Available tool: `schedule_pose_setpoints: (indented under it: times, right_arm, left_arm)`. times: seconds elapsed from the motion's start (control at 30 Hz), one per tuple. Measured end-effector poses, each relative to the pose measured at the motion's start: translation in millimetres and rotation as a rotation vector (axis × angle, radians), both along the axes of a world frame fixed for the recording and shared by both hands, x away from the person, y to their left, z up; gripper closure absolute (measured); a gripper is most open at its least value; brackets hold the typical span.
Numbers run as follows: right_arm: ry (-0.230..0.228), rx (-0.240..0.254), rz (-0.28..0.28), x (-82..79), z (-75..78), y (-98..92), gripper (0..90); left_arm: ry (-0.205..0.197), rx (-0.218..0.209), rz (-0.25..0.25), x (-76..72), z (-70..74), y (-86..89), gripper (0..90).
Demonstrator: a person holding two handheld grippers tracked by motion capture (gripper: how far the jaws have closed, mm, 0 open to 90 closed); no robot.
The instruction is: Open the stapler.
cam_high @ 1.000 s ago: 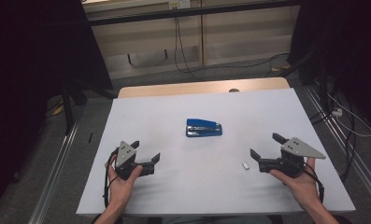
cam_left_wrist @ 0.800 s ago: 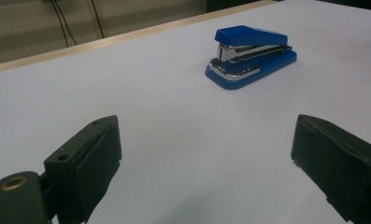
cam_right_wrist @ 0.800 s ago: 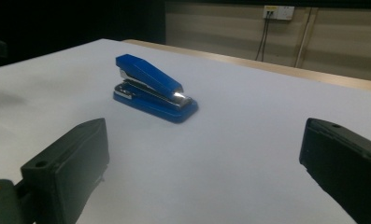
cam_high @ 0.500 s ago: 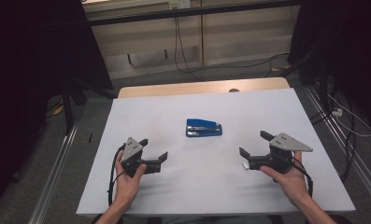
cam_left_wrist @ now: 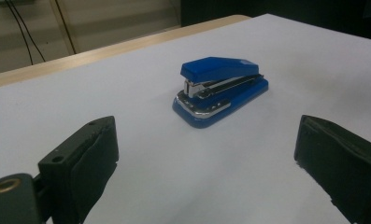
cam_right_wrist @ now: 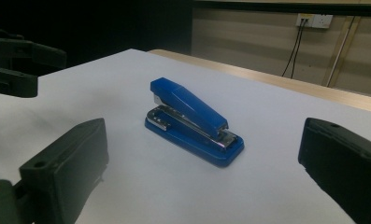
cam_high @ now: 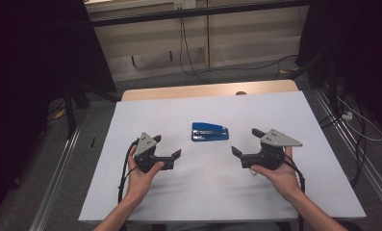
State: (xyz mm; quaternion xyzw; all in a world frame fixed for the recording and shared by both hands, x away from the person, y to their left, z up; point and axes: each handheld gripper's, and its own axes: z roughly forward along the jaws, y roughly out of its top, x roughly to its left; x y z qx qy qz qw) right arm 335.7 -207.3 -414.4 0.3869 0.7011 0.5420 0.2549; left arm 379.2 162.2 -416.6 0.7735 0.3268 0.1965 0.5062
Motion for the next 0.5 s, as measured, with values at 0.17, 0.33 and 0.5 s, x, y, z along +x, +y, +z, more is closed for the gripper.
schedule_pose_setpoints:
  times: [0.17,0.33,0.5]
  right_arm:
    - [0.005,-0.001,0.013,7.0,-0.2,6.1,3.7]
    - [-0.001,-0.013,0.006,17.1,0.3,10.2,3.6]
    - [-0.014,-0.019,-0.010,24.4,-1.3,12.2,3.5]
  left_arm:
    - [0.021,0.028,-0.026,5.9,-4.8,-5.8,6.7]
    - [0.003,0.020,-0.036,13.9,-2.5,-16.3,5.9]
    - [-0.005,0.001,-0.035,19.2,0.0,-22.8,5.5]
